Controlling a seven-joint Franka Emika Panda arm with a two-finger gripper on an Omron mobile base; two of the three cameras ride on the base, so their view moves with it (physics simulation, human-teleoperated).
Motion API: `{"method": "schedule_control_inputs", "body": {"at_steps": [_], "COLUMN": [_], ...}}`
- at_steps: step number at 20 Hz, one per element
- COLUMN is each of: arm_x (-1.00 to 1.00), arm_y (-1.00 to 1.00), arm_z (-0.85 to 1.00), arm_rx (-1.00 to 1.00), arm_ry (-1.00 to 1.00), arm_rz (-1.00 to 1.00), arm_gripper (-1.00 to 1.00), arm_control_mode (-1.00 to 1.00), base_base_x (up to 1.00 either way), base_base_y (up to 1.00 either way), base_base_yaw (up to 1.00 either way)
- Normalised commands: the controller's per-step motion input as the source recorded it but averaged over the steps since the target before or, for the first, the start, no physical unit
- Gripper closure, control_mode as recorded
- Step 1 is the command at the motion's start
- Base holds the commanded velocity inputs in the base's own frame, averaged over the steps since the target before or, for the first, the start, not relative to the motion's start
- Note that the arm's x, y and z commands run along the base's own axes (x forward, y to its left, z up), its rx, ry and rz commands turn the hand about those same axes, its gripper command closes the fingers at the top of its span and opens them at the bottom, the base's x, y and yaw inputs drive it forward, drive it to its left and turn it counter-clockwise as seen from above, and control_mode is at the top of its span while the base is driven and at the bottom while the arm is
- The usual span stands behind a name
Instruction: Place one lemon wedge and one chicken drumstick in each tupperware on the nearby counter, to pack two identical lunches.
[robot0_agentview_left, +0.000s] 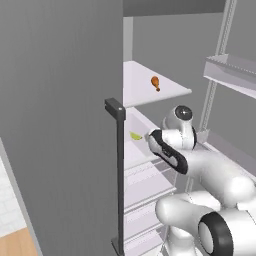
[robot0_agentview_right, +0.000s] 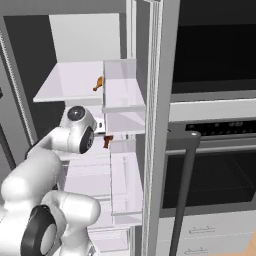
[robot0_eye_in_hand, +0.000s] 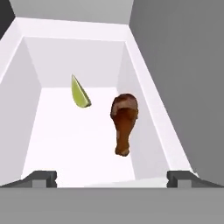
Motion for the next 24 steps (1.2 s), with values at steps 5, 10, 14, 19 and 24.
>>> {"method": "schedule_control_inputs", "body": {"at_steps": [5, 10, 14, 19, 24], "arm_x": [0.99, 0.30, 0.14, 0.48, 0.52], "arm_y": [0.00, -0.02, -0.03, -0.05, -0.16], "arm_z": [-0.23, -0.22, -0.69, -0.18, -0.01], "arm_rx": [0.00, 0.00, 0.00, 0.00, 0.00], "arm_ry": [0.27, 0.08, -0.07, 0.00, 0.00], "arm_rz": [-0.05, 0.00, 0.00, -0.01, -0.02], "arm_gripper": [-1.00, -1.00, -1.00, -1.00, -1.00], "arm_control_mode": [-1.00, -1.00, -1.00, -1.00, -1.00], "base_base_x": [0.00, 0.00, 0.00, 0.00, 0.00], "base_base_y": [0.00, 0.00, 0.00, 0.00, 0.00], "base_base_yaw": [0.00, 0.00, 0.00, 0.00, 0.00]}}
